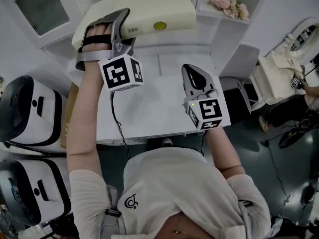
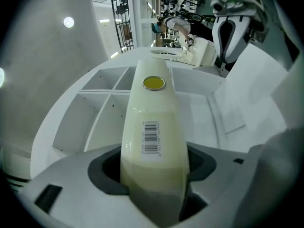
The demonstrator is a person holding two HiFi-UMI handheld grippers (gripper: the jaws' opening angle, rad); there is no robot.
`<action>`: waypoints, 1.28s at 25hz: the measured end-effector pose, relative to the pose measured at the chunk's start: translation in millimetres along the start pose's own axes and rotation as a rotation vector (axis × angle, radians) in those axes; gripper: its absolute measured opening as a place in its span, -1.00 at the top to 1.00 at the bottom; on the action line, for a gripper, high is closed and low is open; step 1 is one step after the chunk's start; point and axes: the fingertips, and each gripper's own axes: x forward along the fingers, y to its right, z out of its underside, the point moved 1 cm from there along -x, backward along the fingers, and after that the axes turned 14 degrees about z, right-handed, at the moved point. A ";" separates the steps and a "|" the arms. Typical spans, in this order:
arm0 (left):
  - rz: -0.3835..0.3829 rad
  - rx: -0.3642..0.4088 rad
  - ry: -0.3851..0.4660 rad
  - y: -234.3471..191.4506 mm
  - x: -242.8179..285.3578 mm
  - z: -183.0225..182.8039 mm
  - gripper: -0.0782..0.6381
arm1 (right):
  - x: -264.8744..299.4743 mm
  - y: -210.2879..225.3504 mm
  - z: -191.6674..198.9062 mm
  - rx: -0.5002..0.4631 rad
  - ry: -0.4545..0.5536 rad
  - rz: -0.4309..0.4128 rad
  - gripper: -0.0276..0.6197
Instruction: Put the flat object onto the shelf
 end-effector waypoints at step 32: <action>0.243 0.085 -0.120 17.2 141.6 43.5 -0.55 | 110.8 5.3 30.9 -0.014 -0.036 -0.084 0.89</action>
